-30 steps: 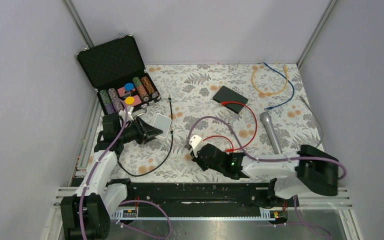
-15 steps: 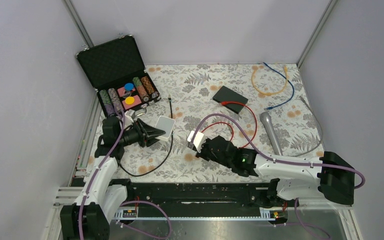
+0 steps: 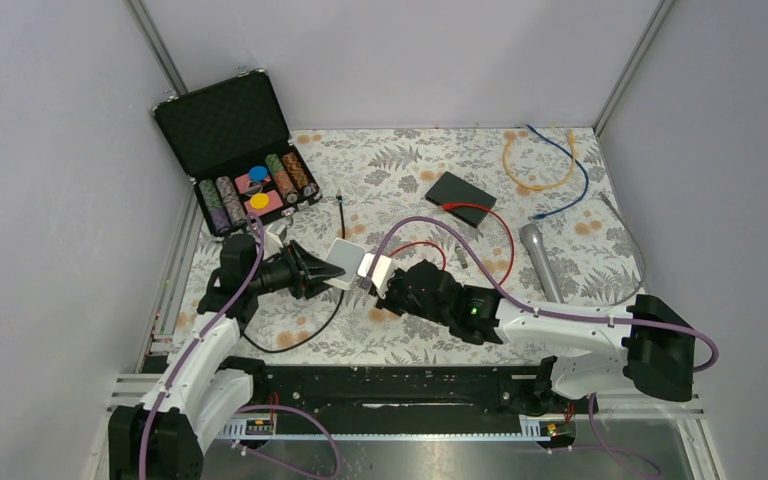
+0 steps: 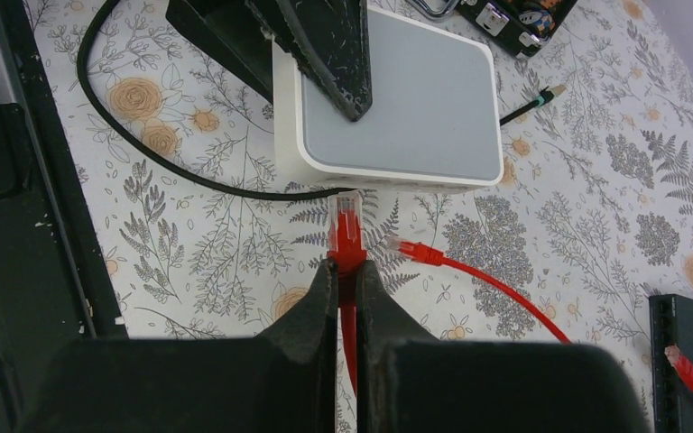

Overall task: Insert the plug into the switch port
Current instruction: Pick up the connector from the center of the board.

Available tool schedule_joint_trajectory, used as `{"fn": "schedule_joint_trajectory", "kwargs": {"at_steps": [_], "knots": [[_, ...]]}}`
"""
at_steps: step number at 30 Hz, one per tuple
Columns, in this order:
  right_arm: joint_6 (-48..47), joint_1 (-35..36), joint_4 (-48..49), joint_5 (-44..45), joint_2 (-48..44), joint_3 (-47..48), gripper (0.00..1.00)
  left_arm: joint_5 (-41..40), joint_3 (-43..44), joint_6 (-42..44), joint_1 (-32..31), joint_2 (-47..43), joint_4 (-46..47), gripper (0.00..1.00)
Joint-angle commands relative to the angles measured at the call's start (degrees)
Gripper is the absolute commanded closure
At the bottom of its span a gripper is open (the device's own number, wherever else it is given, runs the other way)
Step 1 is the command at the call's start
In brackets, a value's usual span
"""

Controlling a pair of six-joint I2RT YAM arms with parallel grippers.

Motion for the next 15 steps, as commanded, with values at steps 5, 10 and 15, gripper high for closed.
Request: {"fn": "schedule_joint_trajectory", "kwargs": {"at_steps": [5,10,15], "knots": [[3.16,0.24,-0.39,0.24,1.65,5.32,1.0,-2.42,0.81,-0.66,-0.74,-0.4,3.9,0.95],[5.3,0.25,-1.41,0.93,3.36,7.14,1.0,-2.07,0.49,0.71,-1.33,-0.46,4.69,0.96],[6.48,0.24,-1.87,1.96,4.46,7.91,1.0,-1.22,0.62,0.31,-1.72,-1.13,4.69,0.98]]}}
